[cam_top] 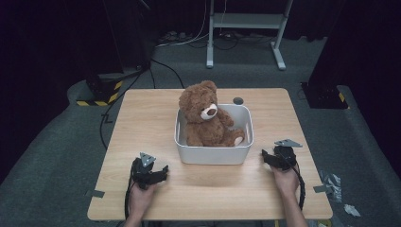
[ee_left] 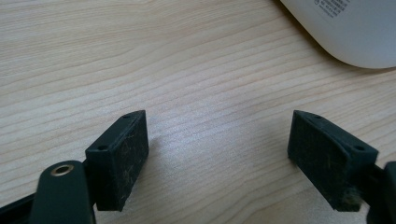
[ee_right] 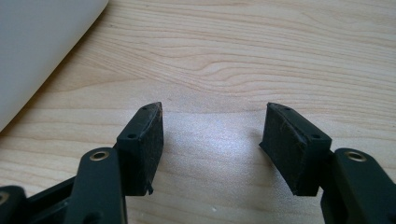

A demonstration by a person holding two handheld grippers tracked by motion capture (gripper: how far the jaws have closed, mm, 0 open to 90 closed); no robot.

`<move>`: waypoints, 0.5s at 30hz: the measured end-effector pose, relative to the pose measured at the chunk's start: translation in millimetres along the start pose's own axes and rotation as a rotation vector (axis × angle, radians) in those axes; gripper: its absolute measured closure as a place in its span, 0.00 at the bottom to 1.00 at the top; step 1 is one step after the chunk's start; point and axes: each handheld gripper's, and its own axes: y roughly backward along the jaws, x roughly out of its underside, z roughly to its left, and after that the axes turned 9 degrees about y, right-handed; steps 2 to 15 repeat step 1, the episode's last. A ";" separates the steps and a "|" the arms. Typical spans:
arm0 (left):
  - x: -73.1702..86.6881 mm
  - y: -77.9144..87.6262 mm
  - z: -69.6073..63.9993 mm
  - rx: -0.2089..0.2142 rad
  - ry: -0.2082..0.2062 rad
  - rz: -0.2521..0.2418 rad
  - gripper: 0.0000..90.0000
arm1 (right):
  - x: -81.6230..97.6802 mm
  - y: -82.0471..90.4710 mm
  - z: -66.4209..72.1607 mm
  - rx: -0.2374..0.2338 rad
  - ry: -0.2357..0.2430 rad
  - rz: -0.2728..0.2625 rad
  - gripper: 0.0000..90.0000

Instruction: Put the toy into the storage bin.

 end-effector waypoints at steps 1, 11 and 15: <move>-0.4 -0.1 0.5 -0.005 -0.005 0.002 0.20 | -0.3 0.8 -2.1 -0.012 0.015 0.008 0.42; -0.4 -0.1 0.5 -0.005 -0.005 0.002 0.20 | -0.3 0.8 -2.1 -0.012 0.015 0.008 0.42; -0.4 -0.1 0.5 -0.005 -0.005 0.002 0.20 | -0.3 0.8 -2.1 -0.012 0.015 0.008 0.42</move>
